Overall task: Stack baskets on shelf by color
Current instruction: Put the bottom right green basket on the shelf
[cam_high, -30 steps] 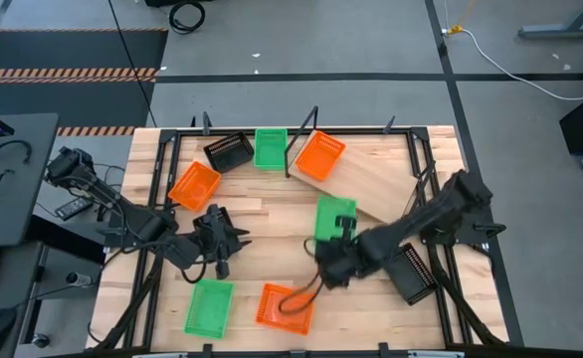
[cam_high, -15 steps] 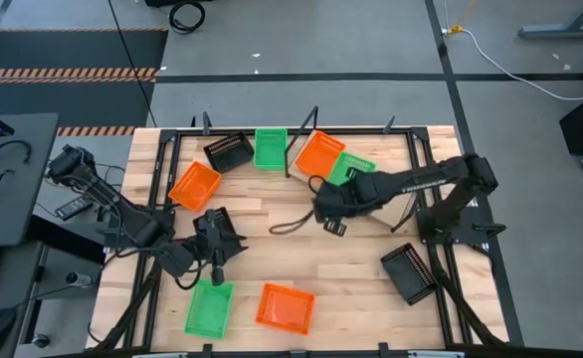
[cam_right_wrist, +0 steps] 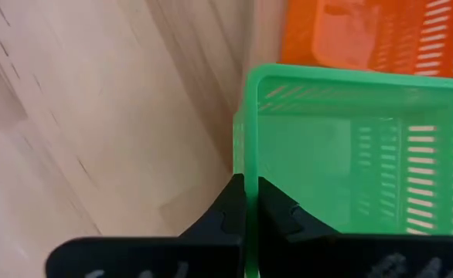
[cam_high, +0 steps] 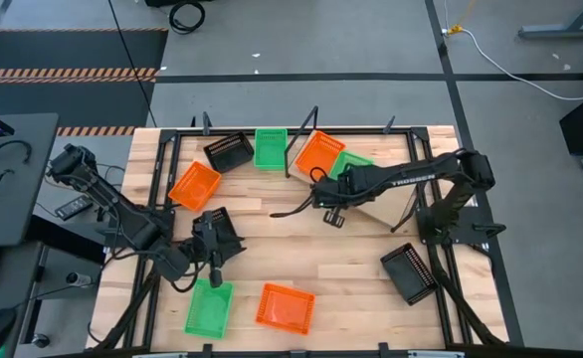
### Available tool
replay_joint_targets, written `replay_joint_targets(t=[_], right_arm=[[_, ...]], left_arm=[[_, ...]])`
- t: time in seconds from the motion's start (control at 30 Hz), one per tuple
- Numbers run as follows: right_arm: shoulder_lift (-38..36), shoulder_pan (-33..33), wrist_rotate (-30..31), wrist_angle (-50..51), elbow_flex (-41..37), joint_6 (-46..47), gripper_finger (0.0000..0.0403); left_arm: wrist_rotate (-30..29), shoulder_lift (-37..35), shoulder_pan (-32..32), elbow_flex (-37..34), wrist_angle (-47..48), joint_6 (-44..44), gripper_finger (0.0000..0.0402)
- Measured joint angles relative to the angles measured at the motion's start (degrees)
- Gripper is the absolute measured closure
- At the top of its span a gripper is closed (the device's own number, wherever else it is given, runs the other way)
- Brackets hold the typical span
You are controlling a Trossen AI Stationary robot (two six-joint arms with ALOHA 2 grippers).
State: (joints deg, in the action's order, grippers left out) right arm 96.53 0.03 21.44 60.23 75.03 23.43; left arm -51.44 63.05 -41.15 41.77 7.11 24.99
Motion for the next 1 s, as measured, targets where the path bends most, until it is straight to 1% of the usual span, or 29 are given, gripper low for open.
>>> replay_joint_targets(t=[0.07,0.27,0.53,0.8,1.0], right_arm=[[0.0,-0.6,-0.6,-2.0,-1.7,-0.2,0.0394],[0.0,-2.6,-0.6,-2.8,-5.1,-0.2,0.0394],[-0.3,-4.7,0.0,-8.3,-9.2,-1.2,0.0393],[-0.9,-4.8,-1.3,-9.0,-9.5,-1.6,0.0383],[-4.2,-4.7,-2.6,-9.1,-9.6,-1.1,0.0367]], left_arm=[[0.0,0.0,0.0,0.0,0.0,0.3,0.0285],[0.0,0.0,0.0,0.0,0.0,0.4,0.0285],[0.0,0.0,0.0,0.0,0.0,1.1,0.0285],[0.0,0.0,0.0,0.0,0.1,1.1,0.0285],[0.0,0.0,0.0,0.0,0.1,1.0,0.0285]])
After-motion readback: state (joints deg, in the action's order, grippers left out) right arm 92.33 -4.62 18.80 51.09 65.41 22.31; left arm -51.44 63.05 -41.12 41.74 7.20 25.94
